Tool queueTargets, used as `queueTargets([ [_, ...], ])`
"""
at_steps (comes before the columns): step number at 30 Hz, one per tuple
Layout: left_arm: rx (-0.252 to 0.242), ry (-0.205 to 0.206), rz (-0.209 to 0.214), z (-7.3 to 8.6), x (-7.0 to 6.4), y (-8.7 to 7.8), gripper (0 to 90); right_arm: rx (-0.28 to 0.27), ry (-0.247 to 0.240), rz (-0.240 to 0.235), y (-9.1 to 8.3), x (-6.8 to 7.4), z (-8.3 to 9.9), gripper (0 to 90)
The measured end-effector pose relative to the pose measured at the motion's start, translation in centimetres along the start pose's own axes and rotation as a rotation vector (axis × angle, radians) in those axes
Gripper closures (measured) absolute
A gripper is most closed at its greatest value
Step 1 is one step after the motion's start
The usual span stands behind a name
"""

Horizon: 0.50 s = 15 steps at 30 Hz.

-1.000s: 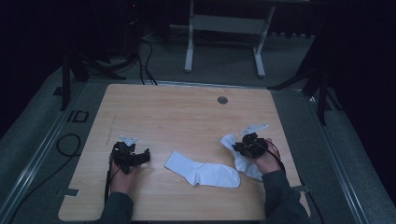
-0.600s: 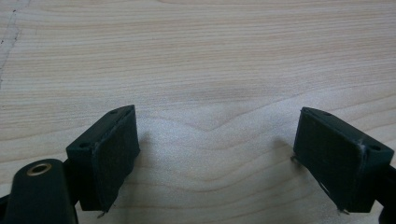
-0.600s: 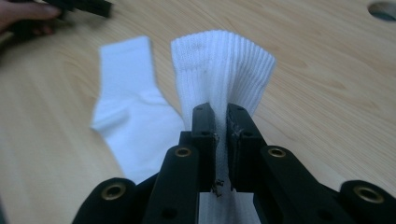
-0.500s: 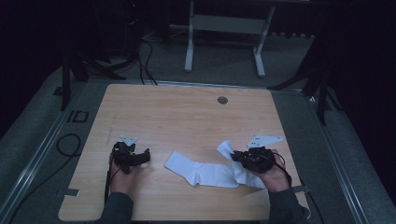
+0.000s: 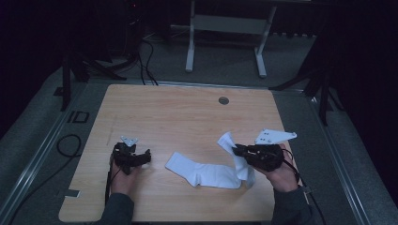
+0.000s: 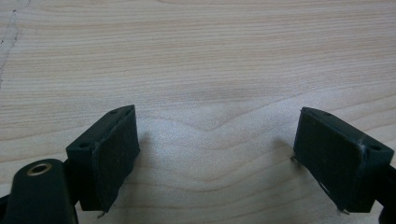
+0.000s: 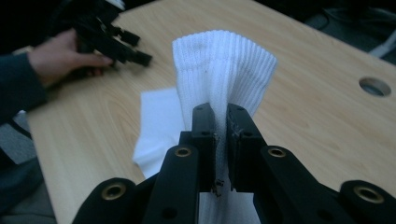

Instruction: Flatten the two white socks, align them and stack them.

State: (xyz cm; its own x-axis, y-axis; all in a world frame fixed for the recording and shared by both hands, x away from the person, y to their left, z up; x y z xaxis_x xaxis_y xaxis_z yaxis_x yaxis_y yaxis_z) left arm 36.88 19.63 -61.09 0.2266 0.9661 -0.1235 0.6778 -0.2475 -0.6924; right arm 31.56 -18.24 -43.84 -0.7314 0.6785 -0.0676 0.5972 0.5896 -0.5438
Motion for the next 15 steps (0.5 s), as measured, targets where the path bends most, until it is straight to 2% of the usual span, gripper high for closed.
queueTargets([
  [6,0.0,0.0,0.0,0.0,0.0,0.0,14.0,-0.029,-0.037,-0.029,0.2,1.5,-1.3,82.4],
  [8,0.0,0.0,0.0,0.0,0.0,0.0,14.0,-0.028,-0.049,-0.036,0.9,2.1,-1.6,82.4],
  [11,0.0,0.0,0.0,0.0,0.0,0.0,14.0,-0.003,-0.06,-0.063,2.9,3.2,-1.5,82.4],
  [15,0.0,0.0,0.0,0.0,0.0,0.0,14.0,0.051,-0.083,-0.061,6.5,4.5,-0.4,82.4],
])
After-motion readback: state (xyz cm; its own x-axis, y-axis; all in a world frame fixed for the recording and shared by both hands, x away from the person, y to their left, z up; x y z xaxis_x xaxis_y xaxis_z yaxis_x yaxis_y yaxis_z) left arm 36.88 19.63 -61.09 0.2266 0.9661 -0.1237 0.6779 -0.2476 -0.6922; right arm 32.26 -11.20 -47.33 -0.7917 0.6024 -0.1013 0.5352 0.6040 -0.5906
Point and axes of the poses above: each handheld gripper's, and its own axes: y roughly forward along the jaws, z roughly out of its underside, x roughly to its left, the point moved 6 cm from there along y, roughly forward along the jaws, and after that the axes turned 10 degrees about z, right-handed, at the moved point
